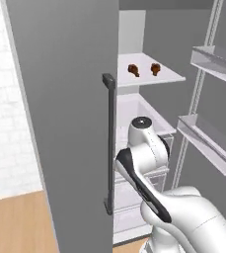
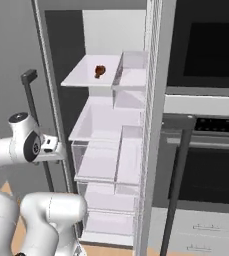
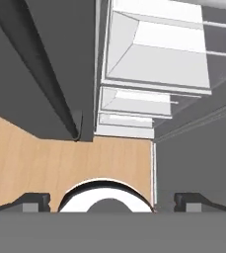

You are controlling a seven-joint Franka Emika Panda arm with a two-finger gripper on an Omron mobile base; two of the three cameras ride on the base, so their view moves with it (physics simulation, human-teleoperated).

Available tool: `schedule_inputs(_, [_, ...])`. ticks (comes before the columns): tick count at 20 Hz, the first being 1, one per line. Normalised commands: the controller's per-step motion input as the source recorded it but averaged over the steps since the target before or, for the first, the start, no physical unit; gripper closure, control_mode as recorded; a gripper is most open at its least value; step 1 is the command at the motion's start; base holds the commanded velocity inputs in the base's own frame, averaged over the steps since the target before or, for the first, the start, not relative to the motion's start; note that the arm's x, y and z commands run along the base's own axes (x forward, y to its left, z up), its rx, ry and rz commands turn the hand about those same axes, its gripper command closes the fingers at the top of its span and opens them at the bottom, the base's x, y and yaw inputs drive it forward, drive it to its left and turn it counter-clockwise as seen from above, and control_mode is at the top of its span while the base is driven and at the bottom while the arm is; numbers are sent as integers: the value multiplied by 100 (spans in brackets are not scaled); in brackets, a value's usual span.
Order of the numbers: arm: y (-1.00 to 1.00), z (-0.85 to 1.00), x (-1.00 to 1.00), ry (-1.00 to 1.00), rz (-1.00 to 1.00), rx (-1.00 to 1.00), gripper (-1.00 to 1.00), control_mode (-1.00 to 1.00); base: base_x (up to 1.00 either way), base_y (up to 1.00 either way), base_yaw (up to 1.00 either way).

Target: Place one eggplant and one chicken drumstick in each tupperware on the nearby counter, to pack two identical lunches.

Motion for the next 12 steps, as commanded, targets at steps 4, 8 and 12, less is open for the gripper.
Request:
schedule_inputs(4, [0,0,0,0,0,0,-100,100,5,0,-56])
schedule_inputs(8, [0,0,0,0,0,0,-100,100,17,0,-57])
schedule_inputs(12, [0,0,0,0,0,0,-100,100,84,1,-23])
